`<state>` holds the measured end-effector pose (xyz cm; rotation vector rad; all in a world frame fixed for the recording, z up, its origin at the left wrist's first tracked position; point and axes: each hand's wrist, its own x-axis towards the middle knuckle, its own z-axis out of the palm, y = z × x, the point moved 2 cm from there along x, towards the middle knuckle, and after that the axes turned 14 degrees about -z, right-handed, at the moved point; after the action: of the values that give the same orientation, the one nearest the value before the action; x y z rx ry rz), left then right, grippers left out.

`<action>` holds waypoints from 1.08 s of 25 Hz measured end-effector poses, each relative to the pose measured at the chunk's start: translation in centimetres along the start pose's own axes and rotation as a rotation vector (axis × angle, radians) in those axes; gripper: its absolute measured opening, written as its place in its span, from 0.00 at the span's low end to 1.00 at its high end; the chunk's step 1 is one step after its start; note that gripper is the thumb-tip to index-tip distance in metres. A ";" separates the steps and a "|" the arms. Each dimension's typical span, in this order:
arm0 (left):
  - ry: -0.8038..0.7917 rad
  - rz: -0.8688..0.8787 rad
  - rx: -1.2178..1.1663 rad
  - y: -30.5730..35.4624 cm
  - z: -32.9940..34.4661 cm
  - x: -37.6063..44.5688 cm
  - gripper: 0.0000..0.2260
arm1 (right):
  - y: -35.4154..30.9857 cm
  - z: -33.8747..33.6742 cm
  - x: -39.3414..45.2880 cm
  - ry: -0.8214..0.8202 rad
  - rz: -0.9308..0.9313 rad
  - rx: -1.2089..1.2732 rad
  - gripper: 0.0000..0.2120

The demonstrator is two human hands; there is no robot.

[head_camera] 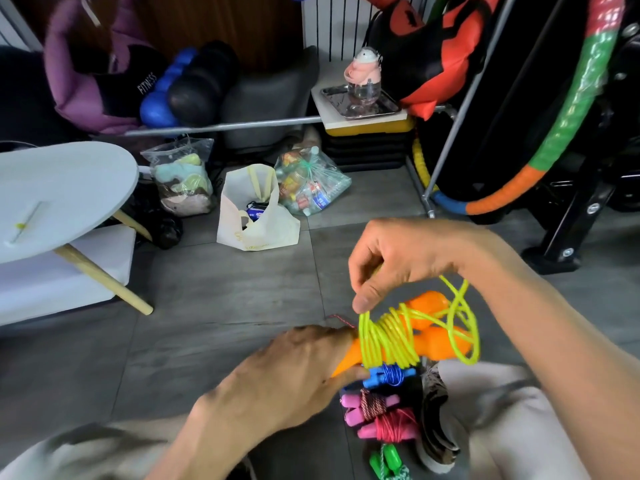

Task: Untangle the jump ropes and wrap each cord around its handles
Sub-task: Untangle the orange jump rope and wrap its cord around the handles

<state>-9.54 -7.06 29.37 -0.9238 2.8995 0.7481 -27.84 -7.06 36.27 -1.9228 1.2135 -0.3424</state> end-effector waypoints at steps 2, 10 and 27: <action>-0.049 0.136 -0.240 0.6 -0.9 -0.2 0.10 | -0.3 -0.5 0.0 -0.023 -0.078 0.260 0.08; -0.085 0.197 -0.808 0.9 -2.9 -1.5 0.18 | 18.7 3.2 -1.8 0.434 0.154 0.372 0.06; 0.550 -0.385 -0.044 -2.1 -3.6 0.5 0.16 | 0.9 5.5 1.9 0.640 0.195 0.374 0.10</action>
<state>-8.33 -10.37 31.56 -1.8825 2.9604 0.6012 -24.14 -6.17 31.79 -1.3908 1.5877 -1.0559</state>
